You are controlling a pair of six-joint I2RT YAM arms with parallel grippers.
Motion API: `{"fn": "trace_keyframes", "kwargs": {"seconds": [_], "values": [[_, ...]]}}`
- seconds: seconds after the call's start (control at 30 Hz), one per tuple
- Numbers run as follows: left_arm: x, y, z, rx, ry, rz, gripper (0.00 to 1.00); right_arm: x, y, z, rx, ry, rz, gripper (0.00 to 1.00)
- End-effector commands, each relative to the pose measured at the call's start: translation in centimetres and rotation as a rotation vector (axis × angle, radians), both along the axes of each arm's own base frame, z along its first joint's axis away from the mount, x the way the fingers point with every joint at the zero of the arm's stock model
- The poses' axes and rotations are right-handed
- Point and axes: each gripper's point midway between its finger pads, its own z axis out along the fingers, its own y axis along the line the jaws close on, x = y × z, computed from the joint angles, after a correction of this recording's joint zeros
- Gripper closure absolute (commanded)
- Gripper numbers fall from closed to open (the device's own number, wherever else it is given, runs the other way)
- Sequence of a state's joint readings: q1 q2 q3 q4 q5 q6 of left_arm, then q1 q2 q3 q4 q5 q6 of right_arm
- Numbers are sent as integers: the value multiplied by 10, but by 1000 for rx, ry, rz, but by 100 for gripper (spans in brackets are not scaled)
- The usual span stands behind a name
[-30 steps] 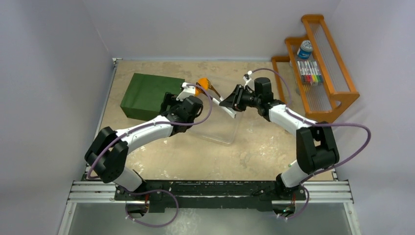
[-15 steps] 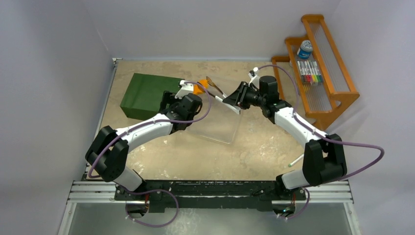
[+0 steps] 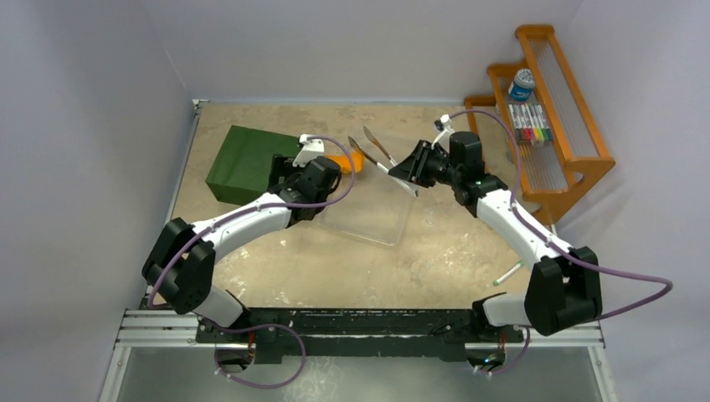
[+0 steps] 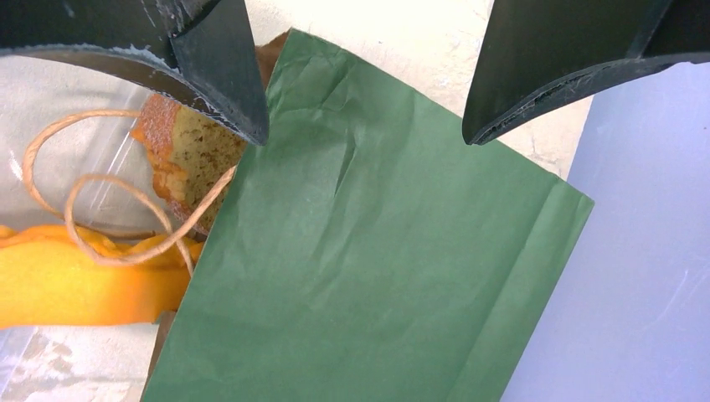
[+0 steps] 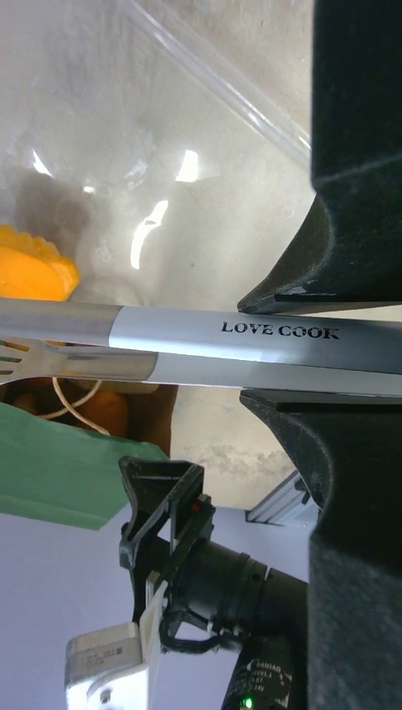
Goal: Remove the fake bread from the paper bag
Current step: Place the clamp in the container.
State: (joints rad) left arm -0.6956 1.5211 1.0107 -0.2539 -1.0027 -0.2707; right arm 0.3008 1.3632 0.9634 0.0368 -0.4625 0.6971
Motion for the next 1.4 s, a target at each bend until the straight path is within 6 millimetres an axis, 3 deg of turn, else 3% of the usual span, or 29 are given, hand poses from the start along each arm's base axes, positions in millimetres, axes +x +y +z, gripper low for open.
{"fn": "trace_keyframes", "kwargs": {"seconds": [0.0,0.13,0.4,0.6,0.83,1.17,1.37], "values": [[8,-2,39,-87,-106,31,14,3,-18,9,-74,-90,-69,100],[6,-1,44,-102,-115,29,14,-7,-32,0,-97,-84,-132,100],[2,0,51,-128,-127,20,14,-47,-42,-50,-130,26,-157,100],[-1,-1,50,-145,-120,4,14,-48,-34,-90,-131,81,-166,99],[-4,0,49,-153,-117,-9,14,-38,-6,-127,-255,107,-146,77],[-7,-1,47,-190,-130,-18,14,-20,5,-140,-337,99,-128,69],[-11,2,47,-216,-144,-8,14,-11,6,-131,-370,84,-141,63]]}}
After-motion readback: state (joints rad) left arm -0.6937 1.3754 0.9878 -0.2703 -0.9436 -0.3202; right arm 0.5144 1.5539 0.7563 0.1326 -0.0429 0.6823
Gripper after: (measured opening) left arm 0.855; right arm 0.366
